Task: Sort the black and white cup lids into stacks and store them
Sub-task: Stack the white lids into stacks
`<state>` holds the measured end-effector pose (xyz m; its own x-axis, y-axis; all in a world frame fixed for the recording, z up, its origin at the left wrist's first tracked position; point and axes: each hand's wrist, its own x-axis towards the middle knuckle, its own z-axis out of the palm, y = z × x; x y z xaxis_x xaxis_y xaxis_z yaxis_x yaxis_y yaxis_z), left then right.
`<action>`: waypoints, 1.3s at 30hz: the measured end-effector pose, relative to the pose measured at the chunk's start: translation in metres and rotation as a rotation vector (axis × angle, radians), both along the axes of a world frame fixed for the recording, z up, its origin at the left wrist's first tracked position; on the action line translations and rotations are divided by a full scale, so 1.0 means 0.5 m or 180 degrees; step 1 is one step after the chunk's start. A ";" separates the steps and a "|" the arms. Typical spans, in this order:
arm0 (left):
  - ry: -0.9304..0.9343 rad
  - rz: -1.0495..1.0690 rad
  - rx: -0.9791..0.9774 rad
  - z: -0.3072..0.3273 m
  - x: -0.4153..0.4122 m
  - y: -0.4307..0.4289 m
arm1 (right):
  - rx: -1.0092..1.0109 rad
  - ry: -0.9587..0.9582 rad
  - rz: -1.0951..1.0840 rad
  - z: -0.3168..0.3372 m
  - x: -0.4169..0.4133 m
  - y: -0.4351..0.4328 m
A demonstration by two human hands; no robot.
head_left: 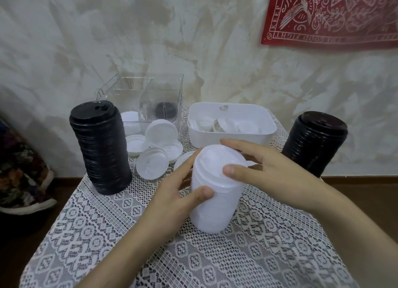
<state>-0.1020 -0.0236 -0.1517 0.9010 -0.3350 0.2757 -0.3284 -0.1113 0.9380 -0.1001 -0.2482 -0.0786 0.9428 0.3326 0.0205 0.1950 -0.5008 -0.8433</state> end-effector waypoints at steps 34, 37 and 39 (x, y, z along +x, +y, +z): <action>0.0050 -0.0132 0.0284 -0.002 0.002 0.021 | 0.0522 -0.0006 0.0221 -0.023 -0.009 -0.020; 0.0085 -0.0199 0.0338 -0.004 -0.001 0.025 | 0.0870 0.0142 0.0135 -0.032 -0.012 -0.011; 0.0124 -0.0207 0.0377 -0.008 -0.005 0.025 | 0.1039 0.0284 0.0043 -0.039 -0.015 -0.006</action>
